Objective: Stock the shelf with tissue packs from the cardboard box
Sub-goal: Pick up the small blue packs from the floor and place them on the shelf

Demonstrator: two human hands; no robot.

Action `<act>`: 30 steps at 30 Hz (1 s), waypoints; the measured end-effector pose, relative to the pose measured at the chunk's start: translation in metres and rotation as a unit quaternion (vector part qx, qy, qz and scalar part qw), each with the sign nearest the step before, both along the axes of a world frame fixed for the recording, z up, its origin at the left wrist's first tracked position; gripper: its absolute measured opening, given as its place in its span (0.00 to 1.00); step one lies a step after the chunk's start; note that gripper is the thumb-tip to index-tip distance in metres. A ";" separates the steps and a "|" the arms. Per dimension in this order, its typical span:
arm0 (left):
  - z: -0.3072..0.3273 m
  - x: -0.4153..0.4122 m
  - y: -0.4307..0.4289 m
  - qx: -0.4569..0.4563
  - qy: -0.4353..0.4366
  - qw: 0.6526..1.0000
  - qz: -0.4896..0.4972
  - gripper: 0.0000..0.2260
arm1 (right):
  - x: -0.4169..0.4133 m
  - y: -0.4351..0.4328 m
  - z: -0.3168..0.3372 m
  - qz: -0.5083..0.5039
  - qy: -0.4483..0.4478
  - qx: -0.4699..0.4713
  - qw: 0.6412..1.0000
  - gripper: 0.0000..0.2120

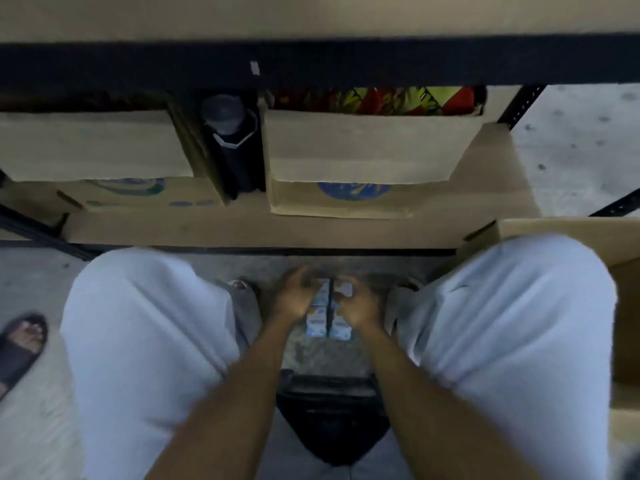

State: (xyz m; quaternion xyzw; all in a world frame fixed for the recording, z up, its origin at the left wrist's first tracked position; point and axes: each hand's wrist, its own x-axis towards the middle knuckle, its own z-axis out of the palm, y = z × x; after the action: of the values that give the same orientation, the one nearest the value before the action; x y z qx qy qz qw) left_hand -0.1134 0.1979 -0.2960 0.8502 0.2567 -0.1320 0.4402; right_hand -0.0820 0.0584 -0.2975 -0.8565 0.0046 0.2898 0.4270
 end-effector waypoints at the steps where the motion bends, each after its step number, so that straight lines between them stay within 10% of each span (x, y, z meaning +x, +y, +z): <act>1: -0.013 0.000 0.000 -0.014 0.014 1.000 0.009 0.17 | -0.005 -0.002 -0.011 -0.010 0.014 -0.005 1.000 0.17; 13: -0.104 -0.039 -0.020 -0.085 0.041 0.995 0.035 0.16 | -0.038 -0.003 -0.150 -0.044 0.057 -0.074 0.995 0.20; 30: -0.166 -0.046 -0.019 -0.013 0.033 0.999 0.032 0.26 | -0.036 -0.008 -0.162 -0.019 0.069 -0.064 0.995 0.28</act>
State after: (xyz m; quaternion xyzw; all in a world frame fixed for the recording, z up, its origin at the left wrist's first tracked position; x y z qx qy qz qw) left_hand -0.1589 0.1784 -0.4620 0.8313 0.2960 -0.1491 0.4462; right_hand -0.1176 0.0504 -0.4596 -0.8597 0.0692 0.3391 0.3757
